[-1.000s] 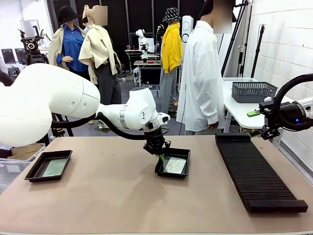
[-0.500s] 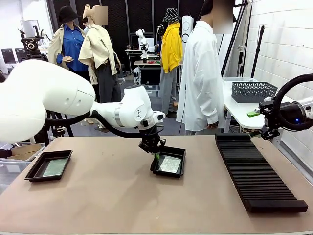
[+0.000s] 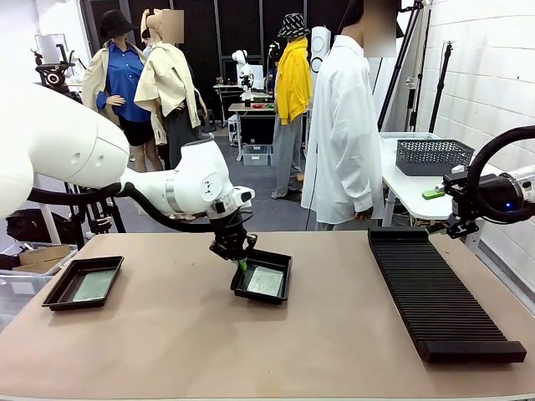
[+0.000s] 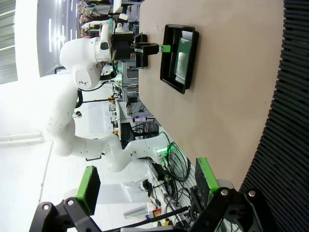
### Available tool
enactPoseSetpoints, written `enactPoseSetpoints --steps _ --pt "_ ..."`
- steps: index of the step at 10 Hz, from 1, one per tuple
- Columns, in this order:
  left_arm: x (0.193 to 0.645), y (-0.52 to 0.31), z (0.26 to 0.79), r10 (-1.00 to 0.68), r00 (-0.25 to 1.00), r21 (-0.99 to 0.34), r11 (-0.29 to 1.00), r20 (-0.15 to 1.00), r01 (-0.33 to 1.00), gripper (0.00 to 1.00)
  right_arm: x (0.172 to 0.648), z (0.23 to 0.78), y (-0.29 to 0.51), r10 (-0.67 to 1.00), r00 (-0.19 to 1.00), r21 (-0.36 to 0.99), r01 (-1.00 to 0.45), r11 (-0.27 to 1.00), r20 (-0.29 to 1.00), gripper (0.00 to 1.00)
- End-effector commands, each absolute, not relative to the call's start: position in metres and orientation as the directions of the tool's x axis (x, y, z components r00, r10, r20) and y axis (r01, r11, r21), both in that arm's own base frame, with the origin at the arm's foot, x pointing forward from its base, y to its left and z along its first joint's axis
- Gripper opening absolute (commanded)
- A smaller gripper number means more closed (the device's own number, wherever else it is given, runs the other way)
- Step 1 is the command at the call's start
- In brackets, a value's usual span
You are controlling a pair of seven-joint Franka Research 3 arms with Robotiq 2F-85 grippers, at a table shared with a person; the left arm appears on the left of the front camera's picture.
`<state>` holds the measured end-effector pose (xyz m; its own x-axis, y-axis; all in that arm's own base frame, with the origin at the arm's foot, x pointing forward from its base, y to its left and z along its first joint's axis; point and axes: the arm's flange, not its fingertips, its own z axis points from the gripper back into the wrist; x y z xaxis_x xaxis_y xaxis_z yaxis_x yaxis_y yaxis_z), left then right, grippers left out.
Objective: Inspect and transfer BCBs to ESD trays.
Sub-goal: Pick up the ESD tray and place it on the left side of the table.
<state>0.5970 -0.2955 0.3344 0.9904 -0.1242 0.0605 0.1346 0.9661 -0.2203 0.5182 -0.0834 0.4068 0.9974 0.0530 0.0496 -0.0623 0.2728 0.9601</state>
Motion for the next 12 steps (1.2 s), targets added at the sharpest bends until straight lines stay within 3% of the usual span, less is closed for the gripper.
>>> enactPoseSetpoints --steps 1,12 --pt "0.586 -0.275 0.333 -0.118 0.991 -0.216 0.968 0.060 0.128 0.00 0.518 0.407 -0.082 0.043 0.998 0.957 -0.054 0.284 0.043 1.00" --pt "0.582 -0.153 0.326 -0.060 0.996 -0.140 0.988 0.070 0.070 0.00 0.518 0.407 -0.082 0.043 0.998 0.957 -0.054 0.284 0.043 1.00"
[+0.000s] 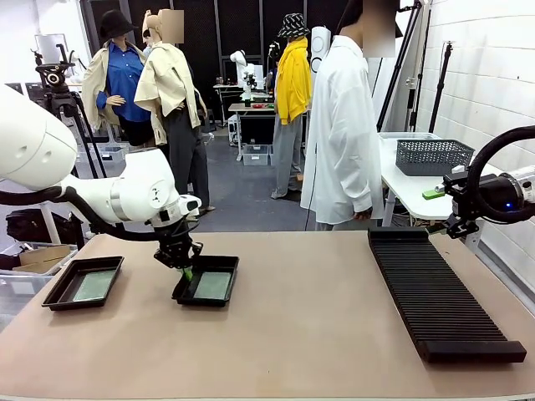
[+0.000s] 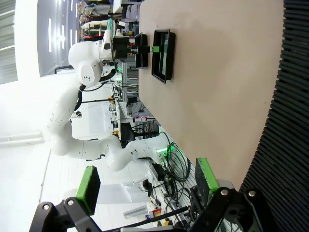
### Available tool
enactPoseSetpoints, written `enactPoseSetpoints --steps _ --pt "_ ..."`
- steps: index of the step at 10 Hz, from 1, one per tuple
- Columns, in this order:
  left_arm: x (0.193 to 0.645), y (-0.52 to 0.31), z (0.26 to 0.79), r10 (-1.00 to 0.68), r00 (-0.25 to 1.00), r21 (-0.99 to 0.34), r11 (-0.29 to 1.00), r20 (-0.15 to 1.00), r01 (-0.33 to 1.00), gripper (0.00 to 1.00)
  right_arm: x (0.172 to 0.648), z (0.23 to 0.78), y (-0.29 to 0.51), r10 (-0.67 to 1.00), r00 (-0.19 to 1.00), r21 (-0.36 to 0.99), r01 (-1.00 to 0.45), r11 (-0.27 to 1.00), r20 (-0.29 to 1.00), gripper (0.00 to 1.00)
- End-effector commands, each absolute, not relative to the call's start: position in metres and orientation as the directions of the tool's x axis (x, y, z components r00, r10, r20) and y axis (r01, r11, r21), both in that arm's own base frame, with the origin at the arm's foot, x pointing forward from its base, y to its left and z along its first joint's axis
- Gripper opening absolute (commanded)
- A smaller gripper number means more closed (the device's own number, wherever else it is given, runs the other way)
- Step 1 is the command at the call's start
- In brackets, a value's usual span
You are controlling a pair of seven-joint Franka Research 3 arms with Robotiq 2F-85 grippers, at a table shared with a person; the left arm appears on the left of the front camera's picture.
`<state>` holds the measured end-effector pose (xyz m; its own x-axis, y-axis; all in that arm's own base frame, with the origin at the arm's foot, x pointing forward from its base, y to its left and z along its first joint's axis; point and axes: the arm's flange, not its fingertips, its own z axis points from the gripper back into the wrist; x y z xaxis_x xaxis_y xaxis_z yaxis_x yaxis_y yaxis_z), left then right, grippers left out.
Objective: Inspect and transfer BCBs to ESD trays.
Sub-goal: Pick up the ESD tray and place it on the left side of the table.
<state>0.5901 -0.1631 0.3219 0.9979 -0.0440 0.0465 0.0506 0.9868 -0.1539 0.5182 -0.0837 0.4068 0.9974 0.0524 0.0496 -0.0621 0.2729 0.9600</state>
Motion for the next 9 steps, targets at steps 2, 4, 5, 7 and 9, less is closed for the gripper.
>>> enactPoseSetpoints --steps 2,4,5,7,9 --pt "0.583 -0.133 0.328 -0.033 0.997 -0.135 0.990 0.066 0.041 0.00 0.518 0.407 -0.082 0.043 0.998 0.957 -0.054 0.284 0.043 1.00" --pt "0.581 -0.114 0.330 -0.043 0.997 -0.116 0.992 0.061 0.049 0.00 0.518 0.407 -0.082 0.043 0.998 0.957 -0.054 0.284 0.043 1.00" --pt "0.581 -0.105 0.332 -0.044 0.998 -0.141 0.989 0.050 0.050 0.00 0.518 0.407 -0.082 0.043 0.998 0.957 -0.054 0.284 0.043 1.00" --pt "0.579 -0.090 0.333 -0.034 0.999 -0.118 0.992 0.028 0.037 0.00 0.518 0.407 -0.082 0.043 0.998 0.957 -0.054 0.284 0.043 1.00" --pt "0.577 -0.073 0.338 -0.022 0.999 -0.097 0.995 0.038 0.026 0.00 0.518 0.407 -0.082 0.043 0.998 0.957 -0.054 0.284 0.043 1.00"
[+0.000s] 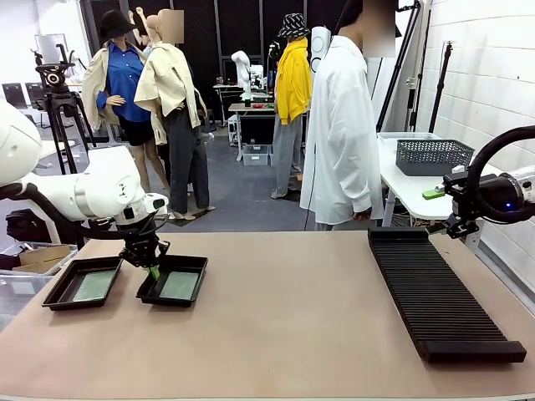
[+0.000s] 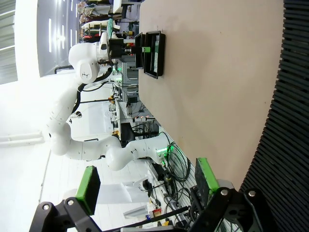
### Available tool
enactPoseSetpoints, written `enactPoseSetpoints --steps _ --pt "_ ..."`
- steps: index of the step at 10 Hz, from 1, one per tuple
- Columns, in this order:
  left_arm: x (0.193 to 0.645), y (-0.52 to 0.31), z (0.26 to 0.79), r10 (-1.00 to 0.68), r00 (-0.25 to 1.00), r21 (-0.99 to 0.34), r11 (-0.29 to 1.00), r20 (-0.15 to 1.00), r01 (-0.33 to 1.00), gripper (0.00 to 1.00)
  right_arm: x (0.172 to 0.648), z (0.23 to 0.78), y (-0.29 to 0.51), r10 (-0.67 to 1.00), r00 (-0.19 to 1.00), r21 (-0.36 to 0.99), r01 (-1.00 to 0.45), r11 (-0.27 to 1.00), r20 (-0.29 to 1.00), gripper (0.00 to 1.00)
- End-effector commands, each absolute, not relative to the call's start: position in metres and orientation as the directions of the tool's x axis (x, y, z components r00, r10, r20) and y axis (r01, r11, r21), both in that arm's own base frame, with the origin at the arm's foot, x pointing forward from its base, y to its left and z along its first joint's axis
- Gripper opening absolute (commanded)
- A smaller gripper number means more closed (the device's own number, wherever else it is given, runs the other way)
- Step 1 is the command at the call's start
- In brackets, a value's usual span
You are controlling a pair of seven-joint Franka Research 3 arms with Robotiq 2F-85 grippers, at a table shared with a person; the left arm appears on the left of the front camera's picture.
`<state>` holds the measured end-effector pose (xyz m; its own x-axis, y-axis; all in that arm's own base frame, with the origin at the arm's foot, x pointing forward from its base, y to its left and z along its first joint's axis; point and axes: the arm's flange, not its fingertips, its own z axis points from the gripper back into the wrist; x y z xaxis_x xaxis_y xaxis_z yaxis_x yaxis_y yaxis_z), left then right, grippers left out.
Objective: Inspect and transfer BCBs to ESD trays.
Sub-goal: Pick up the ESD tray and place it on the left side of the table.
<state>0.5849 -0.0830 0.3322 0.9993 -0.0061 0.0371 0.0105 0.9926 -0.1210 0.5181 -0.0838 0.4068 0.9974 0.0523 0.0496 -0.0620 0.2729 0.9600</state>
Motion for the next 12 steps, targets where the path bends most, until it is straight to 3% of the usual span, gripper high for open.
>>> enactPoseSetpoints --steps 1,5,9,10,12 --pt "0.575 -0.066 0.340 -0.014 0.999 -0.099 0.995 0.042 0.018 0.00 0.518 0.407 -0.082 0.043 0.998 0.957 -0.054 0.284 0.043 1.00" --pt "0.572 -0.053 0.343 -0.002 0.999 -0.026 1.000 0.046 0.003 0.00 0.518 0.407 -0.082 0.043 0.998 0.957 -0.054 0.284 0.043 1.00" --pt "0.573 -0.049 0.340 0.010 0.999 -0.038 0.999 0.039 -0.009 0.00 0.518 0.407 -0.082 0.043 0.998 0.957 -0.054 0.284 0.043 1.00" --pt "0.574 -0.051 0.342 0.009 0.999 -0.031 0.999 0.040 -0.008 0.09 0.518 0.407 -0.082 0.043 0.998 0.957 -0.054 0.284 0.043 1.00" --pt "0.574 -0.054 0.347 -0.002 1.000 -0.076 0.997 0.021 0.003 0.45 0.518 0.407 -0.082 0.043 0.998 0.957 -0.054 0.284 0.043 1.00"
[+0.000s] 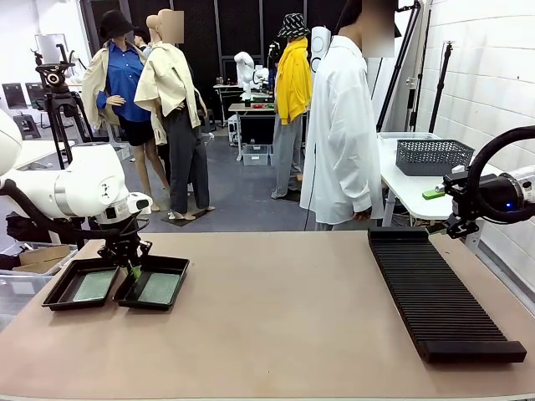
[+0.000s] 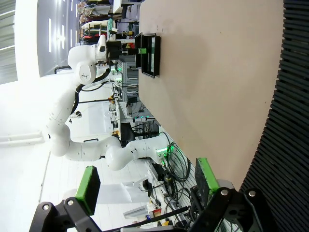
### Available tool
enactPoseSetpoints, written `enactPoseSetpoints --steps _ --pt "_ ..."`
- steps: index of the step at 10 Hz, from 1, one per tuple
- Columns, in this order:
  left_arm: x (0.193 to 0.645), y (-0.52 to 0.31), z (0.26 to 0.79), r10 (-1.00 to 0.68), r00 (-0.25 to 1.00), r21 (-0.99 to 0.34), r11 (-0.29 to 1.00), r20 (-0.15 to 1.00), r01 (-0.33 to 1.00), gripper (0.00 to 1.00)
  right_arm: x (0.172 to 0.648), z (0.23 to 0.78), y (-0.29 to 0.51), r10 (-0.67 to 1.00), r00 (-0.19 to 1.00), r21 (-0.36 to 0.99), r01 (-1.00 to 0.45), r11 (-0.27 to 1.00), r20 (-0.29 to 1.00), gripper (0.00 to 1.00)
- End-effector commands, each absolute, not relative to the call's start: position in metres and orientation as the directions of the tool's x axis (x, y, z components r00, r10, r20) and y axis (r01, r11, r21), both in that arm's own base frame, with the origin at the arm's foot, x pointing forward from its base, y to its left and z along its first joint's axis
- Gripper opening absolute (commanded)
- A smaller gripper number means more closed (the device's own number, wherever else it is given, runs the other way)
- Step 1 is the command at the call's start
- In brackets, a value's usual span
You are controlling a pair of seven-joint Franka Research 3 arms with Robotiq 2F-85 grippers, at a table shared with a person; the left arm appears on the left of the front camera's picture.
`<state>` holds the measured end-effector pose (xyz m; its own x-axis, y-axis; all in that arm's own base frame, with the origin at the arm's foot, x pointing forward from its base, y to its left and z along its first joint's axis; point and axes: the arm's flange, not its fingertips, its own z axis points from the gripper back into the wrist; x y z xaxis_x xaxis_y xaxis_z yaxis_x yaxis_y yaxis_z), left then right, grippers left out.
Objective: Inspect and transfer BCBs to ESD trays.
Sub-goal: Pick up the ESD tray and place it on the left side of the table.
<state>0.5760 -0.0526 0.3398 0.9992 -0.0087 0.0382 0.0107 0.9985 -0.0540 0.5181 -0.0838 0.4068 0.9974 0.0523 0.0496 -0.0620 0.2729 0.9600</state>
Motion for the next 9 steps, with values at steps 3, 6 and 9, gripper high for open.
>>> enactPoseSetpoints --steps 3,6,9 --pt "0.567 -0.056 0.367 0.027 1.000 -0.108 0.994 0.012 -0.025 1.00 0.518 0.407 -0.082 0.043 0.998 0.957 -0.054 0.284 0.043 1.00" --pt "0.551 -0.057 0.391 0.043 0.998 -0.086 0.996 0.050 -0.039 1.00 0.518 0.407 -0.082 0.043 0.998 0.957 -0.054 0.284 0.043 1.00" --pt "0.556 -0.062 0.385 0.038 0.998 -0.112 0.993 0.048 -0.032 1.00 0.518 0.407 -0.082 0.043 0.998 0.957 -0.054 0.284 0.043 1.00"
